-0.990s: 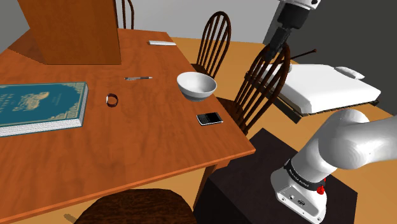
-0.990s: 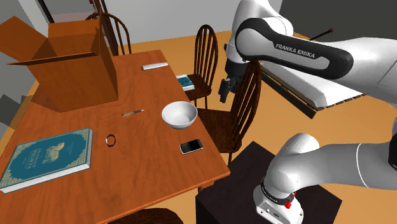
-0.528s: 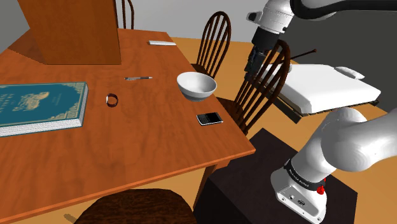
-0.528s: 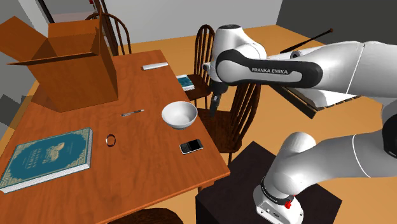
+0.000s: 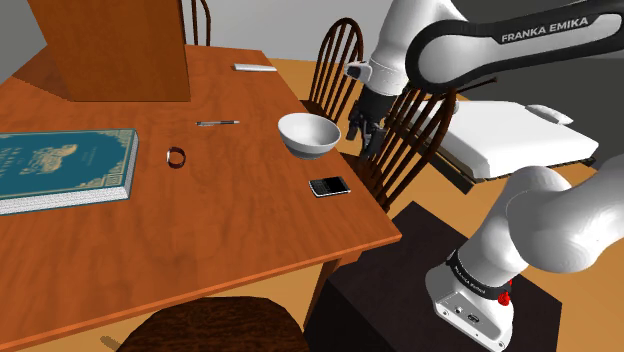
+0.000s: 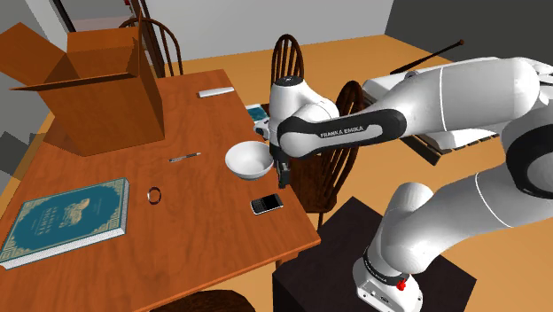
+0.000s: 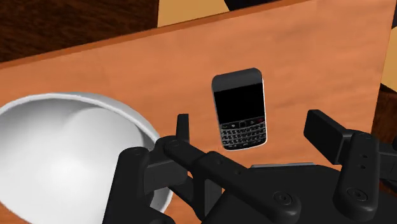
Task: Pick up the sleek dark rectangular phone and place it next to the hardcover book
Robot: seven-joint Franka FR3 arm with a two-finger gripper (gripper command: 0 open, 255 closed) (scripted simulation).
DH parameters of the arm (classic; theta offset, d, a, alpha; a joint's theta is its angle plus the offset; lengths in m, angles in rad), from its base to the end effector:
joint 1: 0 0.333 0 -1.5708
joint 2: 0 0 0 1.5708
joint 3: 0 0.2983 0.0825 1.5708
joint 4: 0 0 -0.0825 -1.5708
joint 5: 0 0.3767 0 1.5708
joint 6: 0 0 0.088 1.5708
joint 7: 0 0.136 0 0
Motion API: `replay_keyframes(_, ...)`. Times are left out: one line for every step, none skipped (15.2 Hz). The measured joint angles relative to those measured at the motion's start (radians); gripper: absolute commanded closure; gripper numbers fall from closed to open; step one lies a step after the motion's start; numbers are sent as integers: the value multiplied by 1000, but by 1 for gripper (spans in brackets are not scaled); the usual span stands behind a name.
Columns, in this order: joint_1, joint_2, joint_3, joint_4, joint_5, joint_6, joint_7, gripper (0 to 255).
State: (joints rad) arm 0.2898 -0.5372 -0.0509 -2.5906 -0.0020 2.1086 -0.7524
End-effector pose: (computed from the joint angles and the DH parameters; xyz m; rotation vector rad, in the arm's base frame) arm 0.3744 0.0921 0.3986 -2.7481 -1.4990 -0.0923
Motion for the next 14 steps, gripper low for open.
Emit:
replay_keyframes(16, 19, 2, -17, -4, 36, -34, 0)
replay_keyframes(31, 41, 3, -26, -10, 69, -69, 0)
replay_keyframes(48, 66, 6, -35, -14, 103, -101, 0)
replay_keyframes(65, 83, 12, -57, -17, 142, -130, 0)
replay_keyframes(81, 104, 16, -68, -22, 177, -161, 0)
replay_keyframes(89, 127, 16, -69, -26, 202, -184, 0)
replay_keyframes(94, 140, 16, -76, -28, 223, -195, 0)
replay_keyframes(95, 147, 16, -84, -29, 238, -201, 0)
replay_keyframes(97, 162, 17, -89, -29, 258, -203, 0)
replay_keyframes(99, 179, 17, -91, -29, 277, -203, 0)
replay_keyframes(98, 192, 16, -92, -30, 291, -206, 0)
replay_keyframes(99, 200, 17, -97, -29, 304, -205, 0)
replay_keyframes(98, 217, 15, -105, -30, 329, -206, 0)
replay_keyframes(98, 224, 15, -109, -30, 339, -207, 0)
